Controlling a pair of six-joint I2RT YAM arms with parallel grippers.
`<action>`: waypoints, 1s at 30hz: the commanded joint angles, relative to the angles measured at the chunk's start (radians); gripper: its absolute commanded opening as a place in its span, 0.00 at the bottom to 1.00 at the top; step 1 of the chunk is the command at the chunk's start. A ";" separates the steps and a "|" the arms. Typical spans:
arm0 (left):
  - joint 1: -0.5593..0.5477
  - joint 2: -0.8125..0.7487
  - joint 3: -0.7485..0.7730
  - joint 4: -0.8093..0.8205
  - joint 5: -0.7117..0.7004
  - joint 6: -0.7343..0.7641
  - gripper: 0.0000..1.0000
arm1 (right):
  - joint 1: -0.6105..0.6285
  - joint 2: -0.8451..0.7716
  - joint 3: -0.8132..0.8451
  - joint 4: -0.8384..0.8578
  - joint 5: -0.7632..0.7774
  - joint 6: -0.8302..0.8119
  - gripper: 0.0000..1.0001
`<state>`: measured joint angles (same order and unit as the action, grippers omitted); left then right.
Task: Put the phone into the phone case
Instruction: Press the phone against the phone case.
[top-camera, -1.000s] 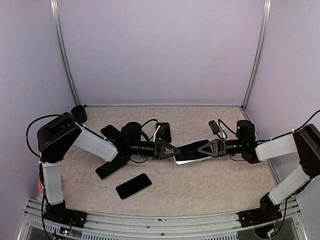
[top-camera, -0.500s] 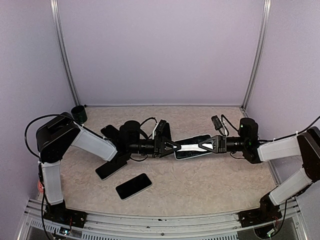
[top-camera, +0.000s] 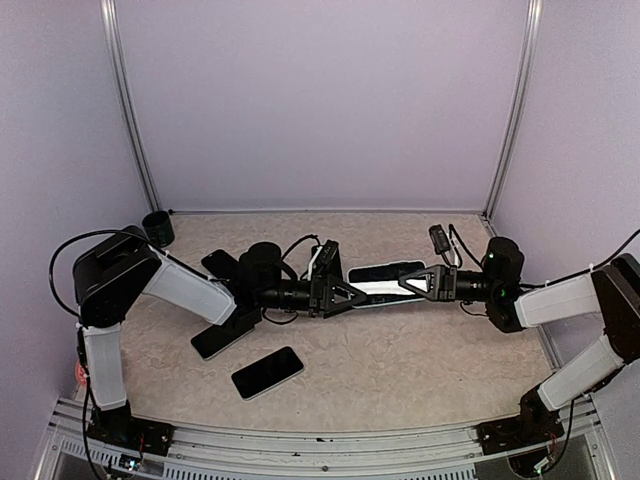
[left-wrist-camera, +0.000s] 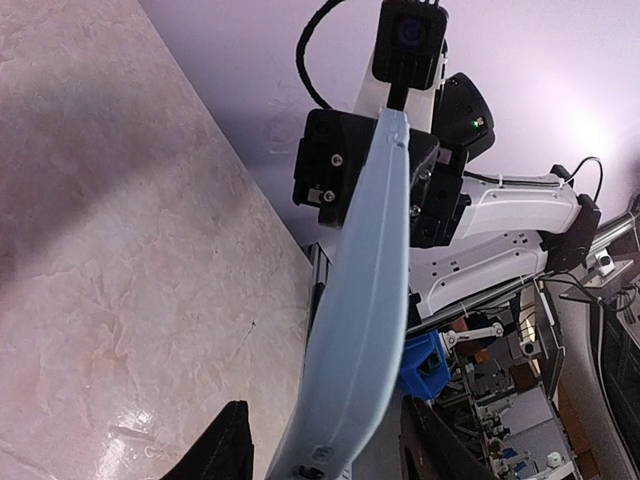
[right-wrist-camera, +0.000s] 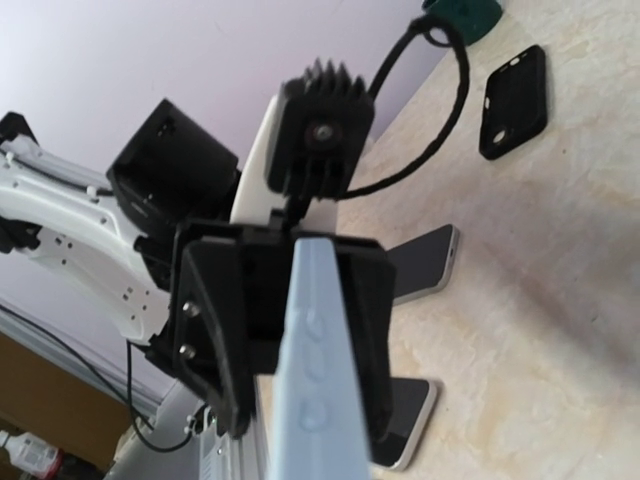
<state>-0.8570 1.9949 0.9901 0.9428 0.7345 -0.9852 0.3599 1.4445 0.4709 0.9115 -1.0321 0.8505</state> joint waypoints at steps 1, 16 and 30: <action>-0.010 0.015 0.029 0.042 0.029 0.000 0.49 | 0.008 -0.011 -0.006 0.091 0.033 0.010 0.00; -0.011 0.028 0.030 0.071 0.036 -0.021 0.23 | 0.008 -0.035 -0.014 0.024 0.054 -0.047 0.00; -0.002 0.023 0.021 0.073 0.024 -0.019 0.16 | 0.008 -0.104 -0.003 -0.133 0.100 -0.160 0.00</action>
<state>-0.8593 2.0178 0.9962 0.9771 0.7555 -0.9939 0.3645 1.3647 0.4606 0.8066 -0.9764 0.7666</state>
